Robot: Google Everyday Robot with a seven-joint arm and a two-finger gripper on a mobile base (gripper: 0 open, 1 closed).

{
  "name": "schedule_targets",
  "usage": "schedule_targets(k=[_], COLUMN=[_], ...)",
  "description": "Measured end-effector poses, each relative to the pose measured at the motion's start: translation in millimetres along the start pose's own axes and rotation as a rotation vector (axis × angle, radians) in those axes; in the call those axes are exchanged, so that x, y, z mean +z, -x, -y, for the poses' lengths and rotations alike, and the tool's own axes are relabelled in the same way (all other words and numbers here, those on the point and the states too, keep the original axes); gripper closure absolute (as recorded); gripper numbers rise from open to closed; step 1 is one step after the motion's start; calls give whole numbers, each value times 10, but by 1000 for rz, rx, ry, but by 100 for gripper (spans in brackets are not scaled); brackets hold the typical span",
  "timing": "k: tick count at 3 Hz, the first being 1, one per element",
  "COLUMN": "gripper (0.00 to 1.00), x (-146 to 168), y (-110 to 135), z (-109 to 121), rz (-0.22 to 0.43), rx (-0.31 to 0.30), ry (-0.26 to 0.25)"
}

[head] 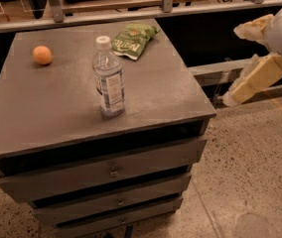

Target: Move blue plastic bottle near orange

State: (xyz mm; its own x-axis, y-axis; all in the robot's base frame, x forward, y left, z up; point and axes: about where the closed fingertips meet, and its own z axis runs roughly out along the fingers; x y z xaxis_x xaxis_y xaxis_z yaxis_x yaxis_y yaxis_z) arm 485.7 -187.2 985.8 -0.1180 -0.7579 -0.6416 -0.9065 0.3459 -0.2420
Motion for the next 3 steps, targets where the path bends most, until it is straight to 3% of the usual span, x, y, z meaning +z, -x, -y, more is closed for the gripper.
schedule_targets(k=[1, 3], gripper=[0, 0], x=[194, 570], y=[282, 464], z=[-53, -254], rz=[144, 340], rx=[-17, 11], ry=[-22, -31])
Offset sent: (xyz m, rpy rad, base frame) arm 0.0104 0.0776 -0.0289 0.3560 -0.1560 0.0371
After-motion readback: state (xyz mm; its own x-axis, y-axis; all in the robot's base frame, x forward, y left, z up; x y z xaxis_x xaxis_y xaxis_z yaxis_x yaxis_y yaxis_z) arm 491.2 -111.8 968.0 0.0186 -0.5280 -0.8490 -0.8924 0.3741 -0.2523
